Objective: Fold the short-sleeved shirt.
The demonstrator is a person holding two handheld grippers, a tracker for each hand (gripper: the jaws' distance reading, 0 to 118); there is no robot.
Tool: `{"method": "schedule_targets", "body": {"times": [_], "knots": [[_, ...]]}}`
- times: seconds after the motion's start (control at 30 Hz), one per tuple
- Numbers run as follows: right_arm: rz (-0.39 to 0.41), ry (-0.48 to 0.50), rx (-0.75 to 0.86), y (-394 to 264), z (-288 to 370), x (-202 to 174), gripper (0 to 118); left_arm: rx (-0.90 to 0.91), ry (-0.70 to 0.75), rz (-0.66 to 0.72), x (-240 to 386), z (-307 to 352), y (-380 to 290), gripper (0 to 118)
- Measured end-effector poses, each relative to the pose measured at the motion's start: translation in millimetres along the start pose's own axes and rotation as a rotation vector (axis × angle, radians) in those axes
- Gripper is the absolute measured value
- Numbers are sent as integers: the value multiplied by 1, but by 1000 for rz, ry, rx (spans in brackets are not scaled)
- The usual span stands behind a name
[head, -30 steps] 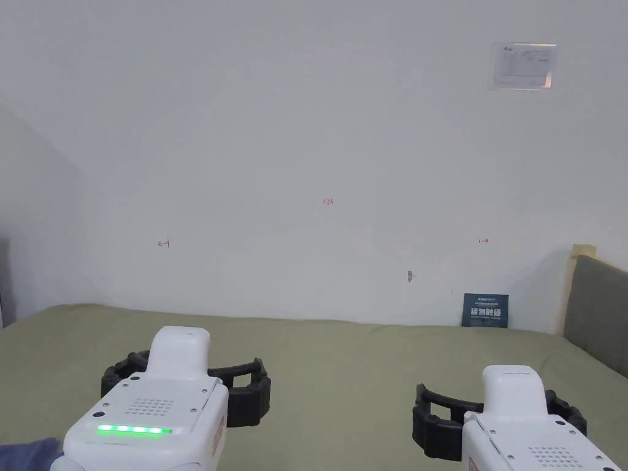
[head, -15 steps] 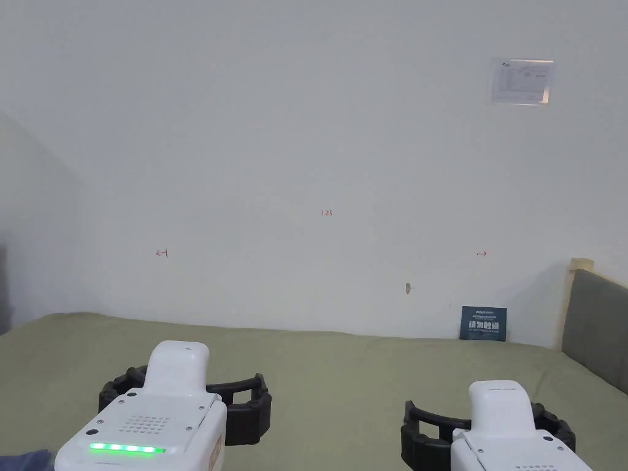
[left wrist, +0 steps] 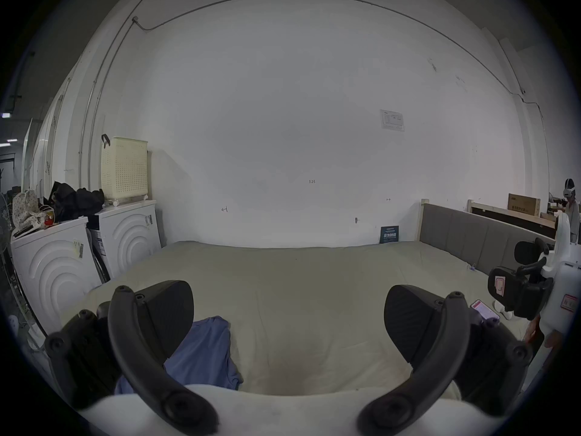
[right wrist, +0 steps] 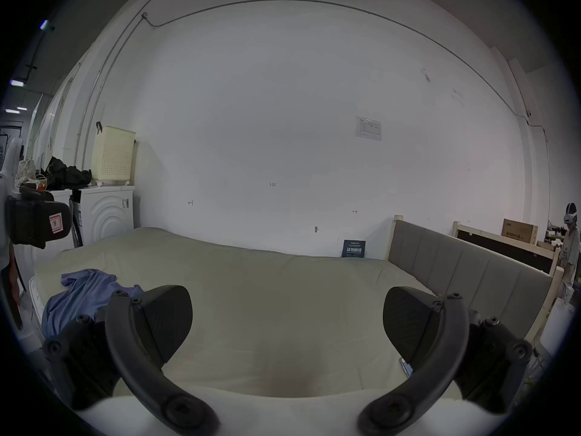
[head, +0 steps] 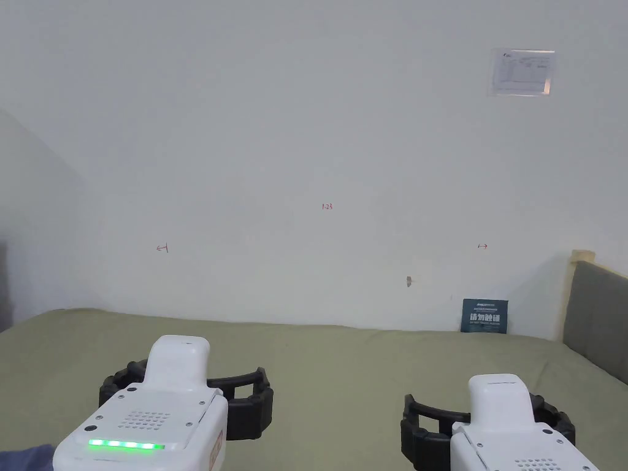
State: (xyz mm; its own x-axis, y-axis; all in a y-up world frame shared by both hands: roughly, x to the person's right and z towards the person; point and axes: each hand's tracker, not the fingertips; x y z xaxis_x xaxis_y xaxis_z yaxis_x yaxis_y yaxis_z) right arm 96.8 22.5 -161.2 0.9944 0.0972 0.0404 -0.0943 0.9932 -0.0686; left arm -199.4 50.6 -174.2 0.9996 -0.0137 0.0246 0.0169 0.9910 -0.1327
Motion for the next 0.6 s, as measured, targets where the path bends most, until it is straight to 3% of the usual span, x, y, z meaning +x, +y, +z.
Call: {"method": "schedule_targets", "body": {"times": [0.13,0.17,0.2,0.23,0.27,0.3,0.33,0.37,0.47,0.6], "knots": [[26,-9,-23,-1,-1,-2,117,-6,13,-1,0,-2,-1,118],[25,-8,-25,-2,-1,-2,114,-11,16,-4,0,-2,-1,118],[17,-11,-23,-2,0,-2,102,-12,24,-5,0,-2,-1,118],[8,-4,-21,-3,1,-1,82,-16,18,-5,-1,-3,-2,117],[5,-4,-24,-3,1,-1,49,-29,-5,-4,-1,-3,-2,103],[1,-7,-31,-3,1,-1,10,-28,-32,3,-1,-2,-3,58],[-5,-14,-35,-4,-1,-1,5,-26,-37,5,-1,-2,-3,12],[-14,-24,-34,-5,-2,-1,3,-33,-24,1,0,-3,-4,1],[-69,-12,-30,-3,1,3,0,-33,-13,0,2,-5,-6,1],[-56,-34,-46,-2,1,4,0,-47,-22,10,4,-8,-6,1]]}}
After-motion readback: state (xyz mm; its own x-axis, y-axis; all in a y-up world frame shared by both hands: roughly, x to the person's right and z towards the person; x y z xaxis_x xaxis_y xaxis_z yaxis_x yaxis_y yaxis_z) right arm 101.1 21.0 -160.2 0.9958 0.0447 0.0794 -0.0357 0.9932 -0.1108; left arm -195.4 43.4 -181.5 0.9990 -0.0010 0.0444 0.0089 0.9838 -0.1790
